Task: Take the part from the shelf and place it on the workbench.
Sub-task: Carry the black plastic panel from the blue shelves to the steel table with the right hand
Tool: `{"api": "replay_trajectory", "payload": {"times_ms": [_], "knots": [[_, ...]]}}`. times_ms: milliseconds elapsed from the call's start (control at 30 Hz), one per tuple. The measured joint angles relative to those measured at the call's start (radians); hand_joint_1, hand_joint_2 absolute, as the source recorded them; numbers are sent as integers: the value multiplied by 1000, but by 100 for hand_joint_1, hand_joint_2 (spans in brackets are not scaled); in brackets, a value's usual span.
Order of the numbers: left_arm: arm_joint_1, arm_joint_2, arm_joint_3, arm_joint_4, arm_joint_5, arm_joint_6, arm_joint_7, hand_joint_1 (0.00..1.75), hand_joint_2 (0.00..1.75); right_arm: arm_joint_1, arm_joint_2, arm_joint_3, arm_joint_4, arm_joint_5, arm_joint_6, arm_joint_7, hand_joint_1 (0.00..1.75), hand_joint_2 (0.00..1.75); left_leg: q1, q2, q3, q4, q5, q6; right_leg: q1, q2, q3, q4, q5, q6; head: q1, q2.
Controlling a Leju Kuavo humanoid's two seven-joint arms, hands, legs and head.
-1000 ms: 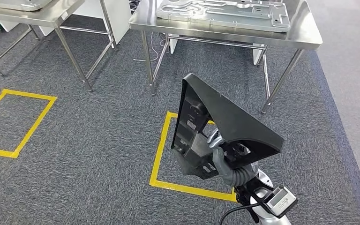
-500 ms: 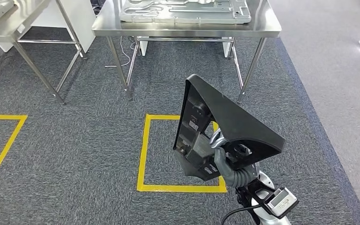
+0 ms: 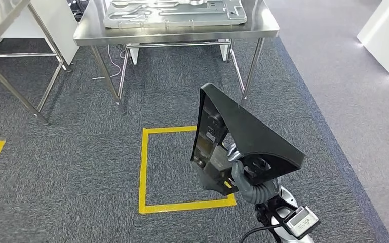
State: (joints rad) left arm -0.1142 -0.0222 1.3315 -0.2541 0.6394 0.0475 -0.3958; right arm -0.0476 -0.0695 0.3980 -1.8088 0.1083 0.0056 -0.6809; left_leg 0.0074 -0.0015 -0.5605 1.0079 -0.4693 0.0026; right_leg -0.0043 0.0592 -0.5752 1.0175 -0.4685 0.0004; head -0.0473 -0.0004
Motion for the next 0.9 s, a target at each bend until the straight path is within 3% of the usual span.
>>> {"api": "replay_trajectory", "payload": {"times_ms": [67,100,167,200,233,267,333,400,500,567,600,667,733,767,800,867,900], "knots": [[0,0,0,0,0,-3,0,0,175,1,-1,0,-4,0,-6,0,175,175,5,4,5,-9,4,12,0,-15,-9,26,-18,10,0,0],[0,0,0,0,0,-3,0,0,175,2,-3,0,-7,0,-9,0,175,175,7,6,8,-13,6,17,0,-27,-28,66,-41,15,0,0],[3,0,0,0,0,-4,0,0,175,4,-5,0,-10,0,-10,0,175,175,6,11,11,-13,3,22,-4,-45,-95,194,-100,22,0,0],[4,0,0,0,0,-4,0,0,175,7,-6,0,-10,0,-10,0,175,175,5,13,12,-13,0,22,-6,-48,-129,252,-117,25,0,0],[5,0,0,0,0,-4,0,0,175,10,-7,1,-11,1,-10,0,175,175,5,14,14,-13,-2,21,-8,-50,-148,281,-116,27,0,0],[5,0,0,0,0,-4,-1,0,175,12,-7,1,-11,2,-10,0,175,175,5,15,18,-12,-6,19,-10,-51,-147,270,-94,28,0,0],[5,-1,0,0,0,-3,-1,0,175,14,-9,2,-12,3,-10,0,175,175,6,16,30,-12,-16,13,-12,-59,-94,149,-17,27,0,0],[5,-1,0,0,0,-2,-1,0,175,14,-9,4,-15,3,-9,0,175,175,2,16,40,-10,-27,2,-9,-66,-39,36,21,19,0,0],[5,-1,0,0,0,1,-2,0,175,14,-10,6,-17,3,-8,0,175,175,-1,21,47,-13,-38,-15,-4,-62,-25,9,12,-1,0,0],[4,-1,0,0,0,2,-4,0,175,13,-11,7,-20,3,-8,0,175,175,2,21,44,17,-56,-26,-6,-58,-14,4,6,-16,0,0],[4,-1,0,0,0,2,-4,0,175,13,-11,9,-21,3,-8,0,175,175,3,18,29,58,-75,-31,-7,-57,-7,1,3,-22,0,0],[6,-1,0,0,0,2,-6,0,175,12,-11,12,-21,2,-8,0,175,175,4,13,-39,190,-126,-34,-5,-55,5,0,-6,-32,0,0],[9,0,0,0,0,3,-7,0,175,13,-12,13,-21,2,-9,0,175,175,4,12,-110,290,-145,-34,0,-49,15,1,-16,-35,0,0],[10,0,0,0,0,3,-7,0,175,14,-12,14,-21,2,-9,0,175,175,4,12,-123,290,-126,-30,2,-46,23,1,-22,-36,0,0],[12,0,0,0,0,3,-7,0,175,14,-12,14,-21,2,-10,0,175,175,3,11,-118,254,-89,-25,5,-43,32,1,-28,-36,0,0],[12,2,0,0,0,4,-7,0,175,14,-12,14,-22,3,-10,0,175,175,-3,11,-74,123,-4,-7,9,-40,53,-1,-42,-35,0,0],[11,3,0,0,0,4,-7,0,175,14,-12,14,-23,3,-11,0,175,175,-8,10,-52,68,17,2,11,-39,60,-2,-49,-31,0,0]]}}
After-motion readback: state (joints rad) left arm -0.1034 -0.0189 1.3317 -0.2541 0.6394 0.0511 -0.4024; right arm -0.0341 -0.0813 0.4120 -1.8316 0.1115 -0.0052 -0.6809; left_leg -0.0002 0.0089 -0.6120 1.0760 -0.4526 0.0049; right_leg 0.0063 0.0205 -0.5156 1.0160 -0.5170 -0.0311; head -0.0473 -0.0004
